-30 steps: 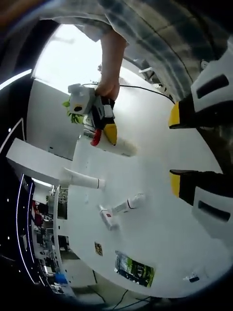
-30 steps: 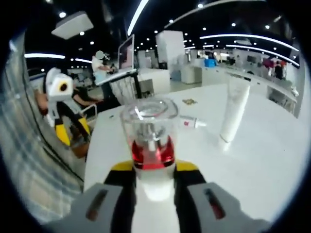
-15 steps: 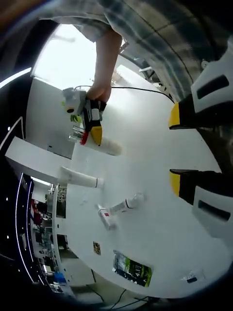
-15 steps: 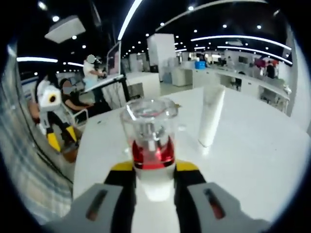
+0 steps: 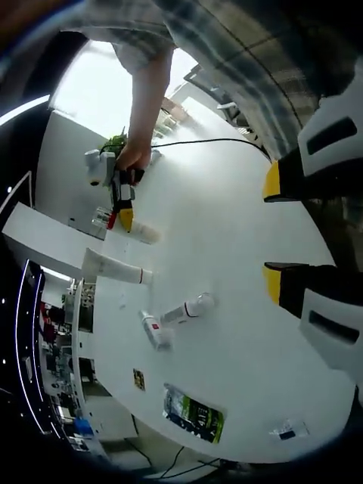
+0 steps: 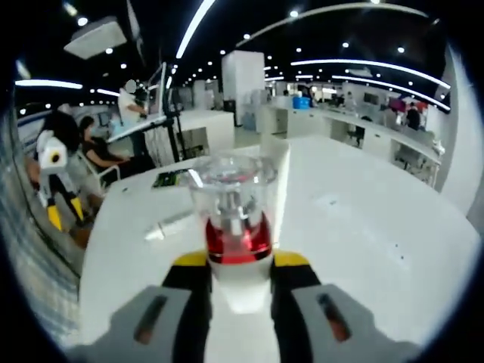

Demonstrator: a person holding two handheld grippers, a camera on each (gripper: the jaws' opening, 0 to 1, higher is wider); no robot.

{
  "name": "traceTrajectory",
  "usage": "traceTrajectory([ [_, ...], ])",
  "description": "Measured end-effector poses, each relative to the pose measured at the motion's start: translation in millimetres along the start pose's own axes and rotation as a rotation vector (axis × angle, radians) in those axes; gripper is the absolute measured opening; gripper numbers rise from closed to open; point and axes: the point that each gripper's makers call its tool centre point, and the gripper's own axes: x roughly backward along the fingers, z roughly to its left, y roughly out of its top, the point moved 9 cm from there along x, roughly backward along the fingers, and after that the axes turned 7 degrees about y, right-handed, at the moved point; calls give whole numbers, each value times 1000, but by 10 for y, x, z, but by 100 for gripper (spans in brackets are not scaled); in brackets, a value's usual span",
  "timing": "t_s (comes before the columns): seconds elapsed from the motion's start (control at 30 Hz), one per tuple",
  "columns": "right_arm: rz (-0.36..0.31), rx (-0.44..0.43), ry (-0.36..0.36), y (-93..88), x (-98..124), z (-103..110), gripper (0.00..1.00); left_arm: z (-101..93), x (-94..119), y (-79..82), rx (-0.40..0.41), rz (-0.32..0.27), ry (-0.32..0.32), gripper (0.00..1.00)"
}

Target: Arrange the skincare products in the storage area until every visible bottle or jar stands upright without overlapping.

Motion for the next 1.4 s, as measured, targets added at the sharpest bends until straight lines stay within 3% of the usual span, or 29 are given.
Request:
traceTrajectory([
  [0.43, 26, -11, -38, -13, -84, -401, 27, -7, 11, 2, 23, 17, 32, 32],
  [1.2, 33, 9, 6, -8, -237, -492, 27, 32, 24, 53, 81, 2, 63, 32],
  [1.4, 22, 7, 16, -15, -261, -497, 27, 63, 79, -13, 102, 6, 73, 31],
])
